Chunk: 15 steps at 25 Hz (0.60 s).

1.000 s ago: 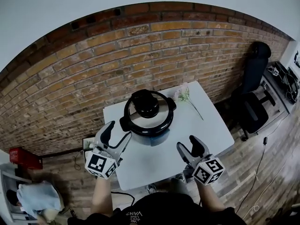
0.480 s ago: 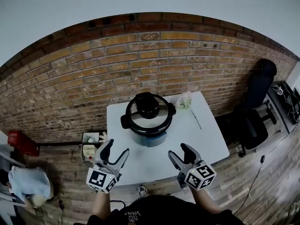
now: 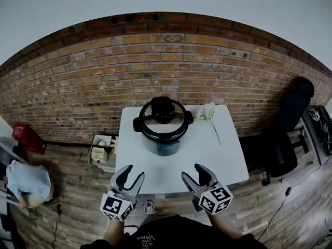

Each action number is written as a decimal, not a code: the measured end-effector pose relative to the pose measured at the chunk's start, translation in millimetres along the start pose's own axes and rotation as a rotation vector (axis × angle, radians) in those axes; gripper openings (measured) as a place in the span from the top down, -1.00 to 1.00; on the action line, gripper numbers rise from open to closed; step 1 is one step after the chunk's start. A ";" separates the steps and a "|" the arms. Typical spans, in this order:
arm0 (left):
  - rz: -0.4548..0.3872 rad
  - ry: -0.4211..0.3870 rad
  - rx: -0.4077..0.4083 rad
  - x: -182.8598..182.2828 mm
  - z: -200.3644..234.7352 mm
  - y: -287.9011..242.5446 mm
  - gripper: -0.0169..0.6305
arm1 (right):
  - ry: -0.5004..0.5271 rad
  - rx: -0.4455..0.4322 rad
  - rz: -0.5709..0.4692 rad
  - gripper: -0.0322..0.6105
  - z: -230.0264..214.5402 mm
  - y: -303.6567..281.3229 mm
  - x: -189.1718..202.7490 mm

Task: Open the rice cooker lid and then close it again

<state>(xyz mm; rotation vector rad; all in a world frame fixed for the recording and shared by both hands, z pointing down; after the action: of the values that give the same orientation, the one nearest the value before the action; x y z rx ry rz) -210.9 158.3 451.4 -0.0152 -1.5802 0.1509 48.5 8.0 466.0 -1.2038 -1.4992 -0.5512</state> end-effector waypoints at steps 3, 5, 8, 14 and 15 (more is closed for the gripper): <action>0.018 0.009 -0.021 8.3 -22.4 8.1 0.46 | 0.012 -0.019 0.021 0.06 -2.5 10.3 9.1; 0.053 0.025 -0.047 12.0 -36.9 15.4 0.68 | 0.023 -0.030 0.034 0.14 -3.2 17.1 15.2; 0.041 0.052 -0.081 22.3 -53.0 23.7 0.86 | 0.033 -0.043 0.042 0.30 -4.2 27.0 22.3; 0.061 0.027 -0.096 31.1 -82.5 34.1 0.94 | 0.045 -0.047 0.044 0.70 -4.1 46.0 39.1; 0.066 0.033 -0.103 31.9 -86.6 35.8 0.94 | 0.046 -0.048 0.046 0.82 -4.2 48.6 41.6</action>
<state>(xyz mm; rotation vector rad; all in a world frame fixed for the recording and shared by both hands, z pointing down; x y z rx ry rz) -128.3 204.6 480.0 -0.1496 -1.5534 0.1209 97.6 39.1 493.1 -1.2514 -1.4235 -0.5832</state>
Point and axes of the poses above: the fingertips, and each gripper's own axes: y backward along the fingers, z to its left, x out of its underside, the point moved 9 cm from there along y, backward along the fingers, and after that the axes turned 5 degrees about z, right-handed, at the moved point
